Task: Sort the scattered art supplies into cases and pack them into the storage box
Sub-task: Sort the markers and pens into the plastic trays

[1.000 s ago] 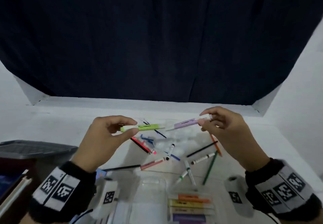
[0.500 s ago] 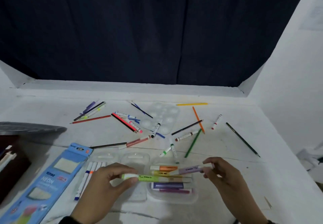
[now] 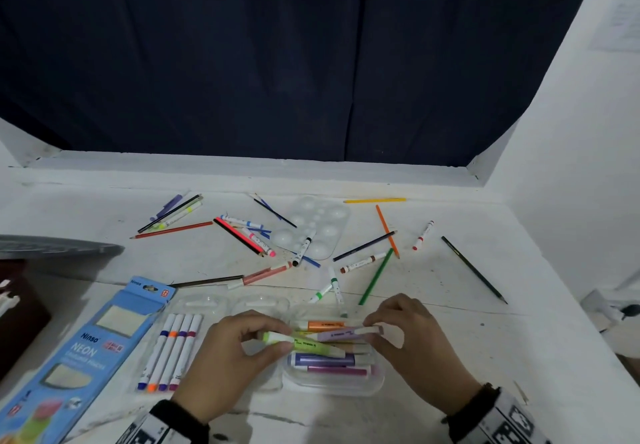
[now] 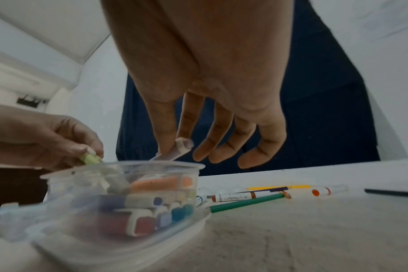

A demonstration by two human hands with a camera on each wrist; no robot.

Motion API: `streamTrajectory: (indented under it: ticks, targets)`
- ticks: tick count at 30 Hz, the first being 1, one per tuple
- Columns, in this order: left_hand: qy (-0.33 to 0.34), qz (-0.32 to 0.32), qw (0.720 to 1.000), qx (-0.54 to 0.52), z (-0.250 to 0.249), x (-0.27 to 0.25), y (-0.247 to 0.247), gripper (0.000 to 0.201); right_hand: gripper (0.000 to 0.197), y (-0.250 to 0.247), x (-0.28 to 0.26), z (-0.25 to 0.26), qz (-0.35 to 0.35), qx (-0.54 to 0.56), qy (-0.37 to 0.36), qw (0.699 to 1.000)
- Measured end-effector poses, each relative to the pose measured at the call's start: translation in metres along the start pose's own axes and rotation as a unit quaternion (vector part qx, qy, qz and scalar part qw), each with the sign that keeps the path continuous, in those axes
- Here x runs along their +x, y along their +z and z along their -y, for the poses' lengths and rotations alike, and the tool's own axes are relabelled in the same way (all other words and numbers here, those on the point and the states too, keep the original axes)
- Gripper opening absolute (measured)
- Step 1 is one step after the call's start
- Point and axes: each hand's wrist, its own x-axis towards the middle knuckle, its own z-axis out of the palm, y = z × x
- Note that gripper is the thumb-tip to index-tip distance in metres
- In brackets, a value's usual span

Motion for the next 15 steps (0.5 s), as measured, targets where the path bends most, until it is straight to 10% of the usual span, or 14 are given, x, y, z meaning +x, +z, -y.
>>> streamTrajectory:
  ticks: [15]
  targets:
    - [-0.042,-0.035,0.921,-0.386,-0.046,0.022,0.011,0.042,0.013,0.009,0.002,0.012,0.021,-0.061,-0.001,0.998]
